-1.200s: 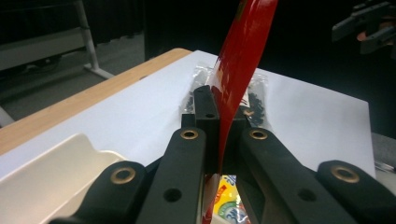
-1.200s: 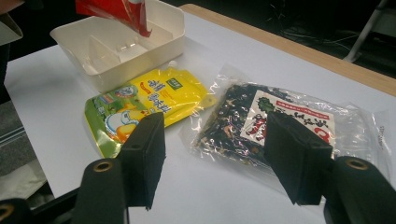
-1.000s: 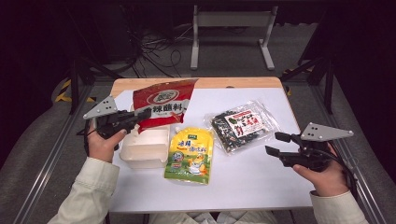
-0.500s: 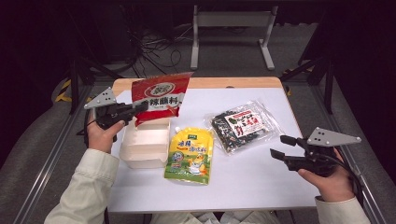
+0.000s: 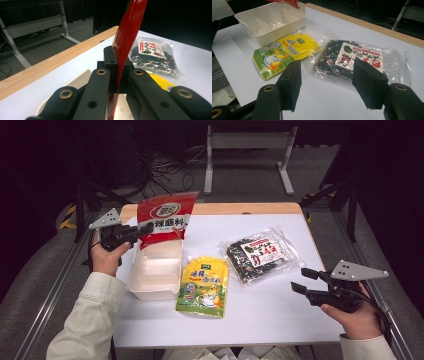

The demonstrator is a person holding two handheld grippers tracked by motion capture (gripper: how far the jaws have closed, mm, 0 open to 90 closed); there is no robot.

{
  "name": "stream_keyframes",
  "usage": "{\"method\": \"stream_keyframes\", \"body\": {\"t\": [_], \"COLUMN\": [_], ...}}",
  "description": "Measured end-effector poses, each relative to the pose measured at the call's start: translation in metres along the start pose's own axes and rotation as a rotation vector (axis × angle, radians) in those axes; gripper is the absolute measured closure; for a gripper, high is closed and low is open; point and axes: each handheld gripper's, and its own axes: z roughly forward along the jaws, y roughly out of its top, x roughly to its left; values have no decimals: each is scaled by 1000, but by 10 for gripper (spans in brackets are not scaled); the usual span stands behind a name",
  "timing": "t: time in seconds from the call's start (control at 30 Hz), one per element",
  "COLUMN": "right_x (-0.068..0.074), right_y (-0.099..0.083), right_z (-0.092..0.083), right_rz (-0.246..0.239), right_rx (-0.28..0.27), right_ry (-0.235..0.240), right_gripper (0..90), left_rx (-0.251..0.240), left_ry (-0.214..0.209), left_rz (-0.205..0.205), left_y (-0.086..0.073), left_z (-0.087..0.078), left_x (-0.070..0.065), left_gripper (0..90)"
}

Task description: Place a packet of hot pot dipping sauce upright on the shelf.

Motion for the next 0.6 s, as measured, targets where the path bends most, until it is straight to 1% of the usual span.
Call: {"method": "stream_keyframes", "body": {"t": [0.17, 0.3, 0.37, 0.4, 0.43, 0.5, 0.6], "right_x": [0, -1, 0, 0, 0, 0, 0], "right_y": [-1, -1, -1, -1, -1, -1, -1], "right_z": [2, 2, 2, 2, 2, 2, 2], "right_rz": [0, 1, 1, 3, 7, 15, 15], "right_rx": [-3, -3, -3, -4, -8, -18, -18], "right_ry": [1, 4, 6, 6, 8, 15, 15], "right_gripper": [404, 404, 404, 404, 404, 405, 405], "left_rx": [29, 56, 61, 66, 66, 67, 74], "left_ry": [26, 52, 57, 54, 58, 56, 62], "left_rz": [-8, -17, -17, -19, -12, -18, -11], "left_y": [-2, -1, -1, -1, -2, -4, -5], "left_z": [1, 5, 9, 10, 12, 17, 21], "left_x": [7, 12, 14, 16, 17, 21, 22], "left_gripper": [899, 899, 899, 899, 899, 899, 898]}}
